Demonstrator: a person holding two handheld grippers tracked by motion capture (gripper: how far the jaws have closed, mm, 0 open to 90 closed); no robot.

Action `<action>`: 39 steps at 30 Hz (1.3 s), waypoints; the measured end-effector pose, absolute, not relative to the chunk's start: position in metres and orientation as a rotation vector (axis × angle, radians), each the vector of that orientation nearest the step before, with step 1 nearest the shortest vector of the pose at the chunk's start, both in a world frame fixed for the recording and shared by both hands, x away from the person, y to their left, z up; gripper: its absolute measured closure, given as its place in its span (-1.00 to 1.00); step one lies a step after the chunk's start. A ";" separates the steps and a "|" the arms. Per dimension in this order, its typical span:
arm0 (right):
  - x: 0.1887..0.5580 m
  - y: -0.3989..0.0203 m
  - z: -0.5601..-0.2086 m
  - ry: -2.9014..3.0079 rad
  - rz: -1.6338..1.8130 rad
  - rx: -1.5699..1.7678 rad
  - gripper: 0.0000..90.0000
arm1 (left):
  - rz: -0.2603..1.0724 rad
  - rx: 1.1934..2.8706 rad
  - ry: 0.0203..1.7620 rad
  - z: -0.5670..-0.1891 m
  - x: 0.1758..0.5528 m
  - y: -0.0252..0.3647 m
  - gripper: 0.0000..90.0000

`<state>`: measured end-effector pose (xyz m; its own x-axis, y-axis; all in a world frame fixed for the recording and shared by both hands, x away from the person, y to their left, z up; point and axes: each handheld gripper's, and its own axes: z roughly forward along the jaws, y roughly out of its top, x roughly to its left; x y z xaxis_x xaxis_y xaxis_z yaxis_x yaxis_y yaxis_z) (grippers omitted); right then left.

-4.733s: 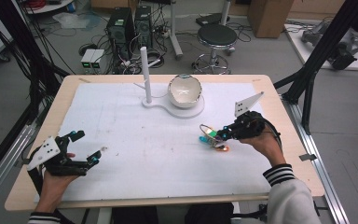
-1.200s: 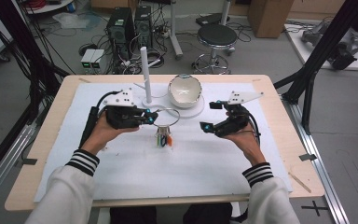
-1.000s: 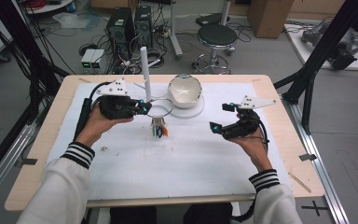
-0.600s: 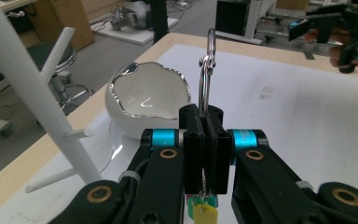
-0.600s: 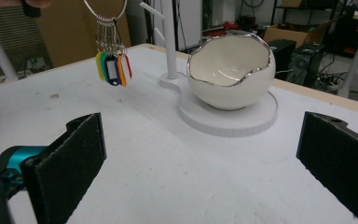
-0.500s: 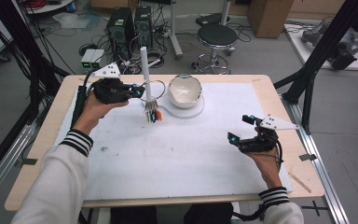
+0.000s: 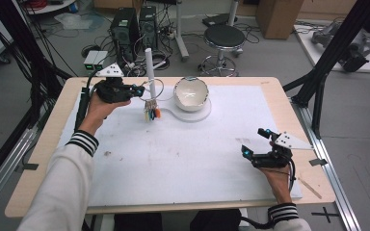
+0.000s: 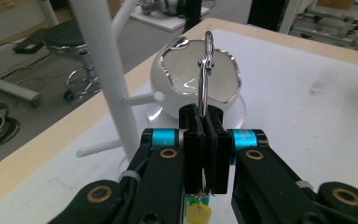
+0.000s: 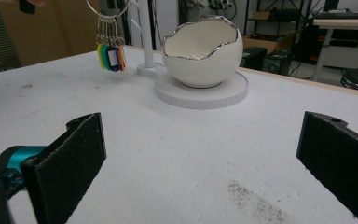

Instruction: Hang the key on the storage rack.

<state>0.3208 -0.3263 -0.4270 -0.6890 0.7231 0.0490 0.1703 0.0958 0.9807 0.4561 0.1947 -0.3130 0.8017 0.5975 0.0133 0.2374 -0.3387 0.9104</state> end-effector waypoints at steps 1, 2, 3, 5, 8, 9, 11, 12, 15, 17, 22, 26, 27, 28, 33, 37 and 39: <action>0.320 -0.327 -0.430 1.925 1.625 0.888 -0.98 | 0.422 1.920 0.635 -0.314 0.457 0.195 0.93; 0.320 -0.327 -0.431 1.919 1.619 0.879 -0.98 | 0.426 1.918 0.646 -0.315 0.459 0.196 0.93; 0.319 -0.328 -0.433 1.907 1.623 0.876 -0.98 | 0.427 1.915 0.649 -0.316 0.460 0.196 0.93; 0.317 -0.329 -0.436 1.905 1.627 0.881 -0.98 | 0.431 1.914 0.663 -0.319 0.463 0.197 0.93; 0.316 -0.330 -0.440 1.895 1.636 0.869 -0.98 | 0.430 1.926 0.674 -0.322 0.466 0.198 0.93; 0.316 -0.331 -0.441 1.886 1.640 0.869 -0.98 | 0.431 1.926 0.678 -0.322 0.467 0.198 0.93; 0.315 -0.332 -0.443 1.884 1.651 0.874 -0.98 | 0.432 1.921 0.691 -0.324 0.468 0.198 0.93; 0.315 -0.332 -0.444 1.883 1.651 0.876 -0.98 | 0.433 1.920 0.699 -0.325 0.469 0.199 0.93; 0.315 -0.331 -0.445 1.879 1.657 0.880 -0.98 | 0.429 1.913 0.717 -0.328 0.473 0.198 0.93; 0.315 -0.330 -0.445 1.880 1.655 0.876 -0.98 | 0.429 1.914 0.733 -0.330 0.475 0.198 0.93; 0.316 -0.328 -0.447 1.882 1.638 0.864 -0.98 | 0.425 1.907 0.754 -0.335 0.480 0.199 0.93; 0.315 -0.329 -0.448 1.875 1.642 0.865 -0.98 | 0.422 1.909 0.761 -0.338 0.483 0.199 0.93; 0.315 -0.329 -0.448 1.873 1.637 0.861 -0.98 | 0.425 1.913 0.765 -0.340 0.484 0.200 0.93; 0.315 -0.329 -0.448 1.873 1.634 0.852 -0.98 | 0.418 1.912 0.772 -0.341 0.484 0.200 0.93; 0.314 -0.327 -0.448 1.880 1.622 0.854 -0.98 | 0.411 1.927 0.794 -0.345 0.488 0.202 0.93; 0.314 -0.328 -0.448 1.876 1.626 0.856 -0.98 | 0.405 1.936 0.818 -0.352 0.492 0.200 0.93; 0.314 -0.329 -0.448 1.870 1.635 0.861 -0.98 | 0.415 1.929 0.827 -0.353 0.492 0.200 0.93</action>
